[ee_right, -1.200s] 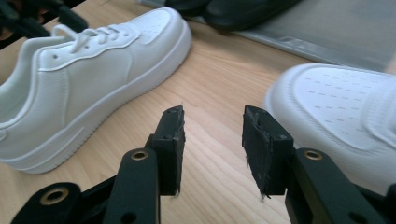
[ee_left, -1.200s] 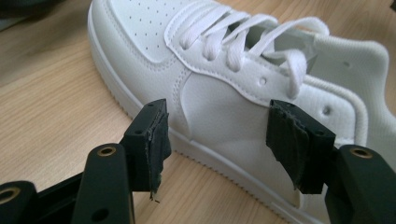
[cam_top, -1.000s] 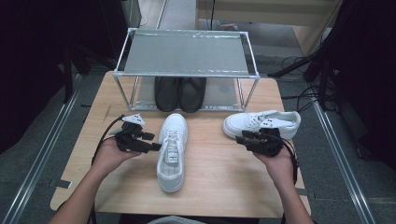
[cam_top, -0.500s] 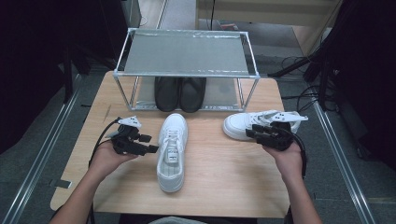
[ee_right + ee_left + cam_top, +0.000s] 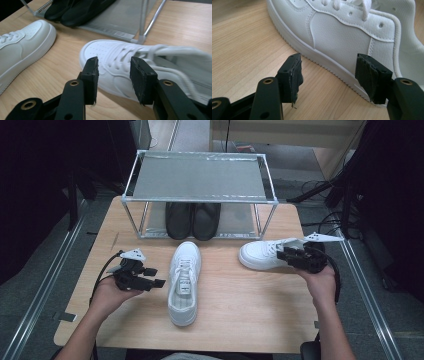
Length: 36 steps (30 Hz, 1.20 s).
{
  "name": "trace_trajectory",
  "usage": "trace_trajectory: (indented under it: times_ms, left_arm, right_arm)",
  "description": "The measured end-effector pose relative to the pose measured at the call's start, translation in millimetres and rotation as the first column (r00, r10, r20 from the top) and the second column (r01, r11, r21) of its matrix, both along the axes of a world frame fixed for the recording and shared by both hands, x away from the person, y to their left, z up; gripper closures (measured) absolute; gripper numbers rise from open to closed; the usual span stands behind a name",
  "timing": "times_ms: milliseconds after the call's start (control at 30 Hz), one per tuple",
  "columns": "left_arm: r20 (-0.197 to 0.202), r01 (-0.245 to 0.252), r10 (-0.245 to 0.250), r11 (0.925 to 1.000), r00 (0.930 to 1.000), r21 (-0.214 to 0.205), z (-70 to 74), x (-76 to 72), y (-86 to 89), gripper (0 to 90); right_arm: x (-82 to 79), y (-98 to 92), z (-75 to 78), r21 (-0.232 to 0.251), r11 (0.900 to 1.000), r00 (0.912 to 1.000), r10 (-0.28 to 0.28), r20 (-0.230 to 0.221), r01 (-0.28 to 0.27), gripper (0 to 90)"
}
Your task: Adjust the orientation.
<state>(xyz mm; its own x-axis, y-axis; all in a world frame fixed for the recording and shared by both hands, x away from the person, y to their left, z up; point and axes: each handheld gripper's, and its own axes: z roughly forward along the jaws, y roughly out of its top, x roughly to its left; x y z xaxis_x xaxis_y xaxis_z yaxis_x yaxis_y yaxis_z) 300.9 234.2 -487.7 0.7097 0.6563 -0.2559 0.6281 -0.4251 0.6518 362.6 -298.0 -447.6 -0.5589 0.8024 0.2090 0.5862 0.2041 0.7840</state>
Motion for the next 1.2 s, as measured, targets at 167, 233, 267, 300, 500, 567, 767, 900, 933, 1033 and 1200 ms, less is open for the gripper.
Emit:
trace_trajectory:
  times_ms: [167,233,267,300,500,567,767,900,933,1033,1200]
  left_arm:
    - [-0.009,-0.016,0.016,0.9999,0.9998,0.0,-1.3,-0.2,3.2,38.4]
    - [-0.017,-0.024,0.024,0.9997,0.9996,-0.003,-2.9,-0.6,2.9,38.4]
    - [-0.016,-0.021,0.021,0.9998,0.9997,0.0,-3.0,-0.9,2.1,38.4]
    - [-0.01,-0.019,0.019,0.9998,0.9998,0.002,-2.9,-1.9,0.9,38.4]
    - [-0.014,-0.013,0.013,0.9999,0.9998,0.01,-4.5,-0.7,1.4,38.5]
    - [-0.015,-0.014,0.014,0.9999,0.9998,0.006,-4.6,-0.2,1.9,38.5]
    - [-0.017,-0.012,0.012,0.9999,0.9998,0.01,-4.6,-1.1,1.3,38.5]
    - [-0.021,-0.008,0.008,0.9999,0.9997,0.015,-6.0,0.1,0.9,38.4]
    - [-0.021,-0.007,0.008,0.9999,0.9998,0.015,-6.0,0.0,1.0,38.4]
    - [-0.019,-0.01,0.01,0.9999,0.9998,0.007,-5.6,-0.3,2.2,38.4]
    - [-0.023,-0.004,0.004,0.9998,0.9997,0.018,-6.6,0.8,1.7,38.4]
  right_arm:
    - [6.9,-14.4,4.2,-0.033,0.9988,0.9993,-0.035,0.015,0.036,59.9]
    - [9.7,-20.0,5.2,-0.05,0.9974,0.9986,-0.051,0.018,0.051,60.5]
    - [11.3,-23.5,6.1,-0.047,0.9976,0.9987,-0.049,0.017,0.05,60.5]
    - [12.7,-25.9,6.8,-0.04,0.9979,0.9986,-0.051,0.016,0.052,60.5]
    - [18.1,-38.8,5.9,-0.057,0.9955,0.9971,-0.075,0.007,0.075,60.3]
    - [19.9,-37.5,-0.7,-0.091,0.9944,0.9981,-0.057,-0.021,0.055,60.3]
    - [27.2,-37.4,-16.1,-0.098,0.9952,0.9995,-0.003,-0.031,0.0,54.9]
    - [34.3,-42.4,-26.7,-0.057,0.9968,0.9971,0.052,-0.056,-0.055,48.1]
    - [34.7,-41.9,-28.3,-0.067,0.9956,0.9966,0.062,-0.055,-0.066,47.2]
    - [35.0,-38.9,-29.0,-0.093,0.9928,0.9963,0.071,-0.048,-0.076,46.2]
    - [38.3,-29.9,-38.8,-0.143,0.9804,0.9897,0.127,-0.065,-0.135,39.7]
